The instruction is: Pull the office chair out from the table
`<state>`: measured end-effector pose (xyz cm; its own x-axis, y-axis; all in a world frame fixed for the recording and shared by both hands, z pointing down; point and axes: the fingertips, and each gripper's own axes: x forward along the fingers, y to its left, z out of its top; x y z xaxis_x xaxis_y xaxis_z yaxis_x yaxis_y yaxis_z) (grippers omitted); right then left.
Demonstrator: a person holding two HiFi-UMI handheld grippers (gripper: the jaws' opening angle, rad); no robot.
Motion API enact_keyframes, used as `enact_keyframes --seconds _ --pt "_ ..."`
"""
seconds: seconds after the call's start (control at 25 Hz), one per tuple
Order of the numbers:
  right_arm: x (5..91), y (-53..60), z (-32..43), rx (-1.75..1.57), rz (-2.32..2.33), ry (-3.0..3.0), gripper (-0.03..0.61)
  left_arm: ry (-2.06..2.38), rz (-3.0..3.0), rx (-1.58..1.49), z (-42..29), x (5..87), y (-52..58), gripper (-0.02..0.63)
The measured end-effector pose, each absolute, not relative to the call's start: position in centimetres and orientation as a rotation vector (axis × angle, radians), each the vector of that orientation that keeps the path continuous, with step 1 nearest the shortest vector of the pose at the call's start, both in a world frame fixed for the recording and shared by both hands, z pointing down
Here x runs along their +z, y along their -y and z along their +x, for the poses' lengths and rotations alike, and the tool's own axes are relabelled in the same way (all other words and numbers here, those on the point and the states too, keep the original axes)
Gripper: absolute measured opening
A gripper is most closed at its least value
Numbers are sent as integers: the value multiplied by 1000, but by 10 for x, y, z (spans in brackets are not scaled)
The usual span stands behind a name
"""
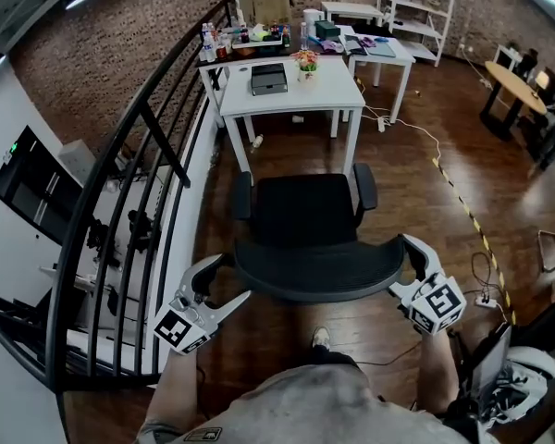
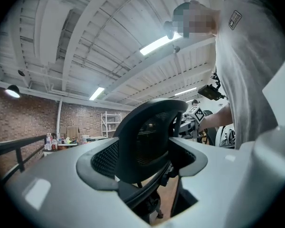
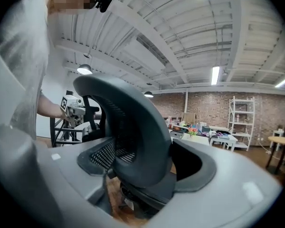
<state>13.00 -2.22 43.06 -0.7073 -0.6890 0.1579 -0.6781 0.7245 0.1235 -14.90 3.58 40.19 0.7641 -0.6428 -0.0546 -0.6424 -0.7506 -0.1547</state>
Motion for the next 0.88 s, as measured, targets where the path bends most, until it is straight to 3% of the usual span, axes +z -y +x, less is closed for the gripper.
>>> enact_keyframes --seconds 0.32,0.48,0.88 --pt "421 -33 108 -106 1096 2705 345 -880 -2870 21 -135 406 -80 264" --pt "425 -72 88 -61 1046 2724 275 -798 -2936 17 -126 415 -105 220" --pt "435 -135 36 35 897 2796 86 -677 -3019 6 -103 431 -158 0"
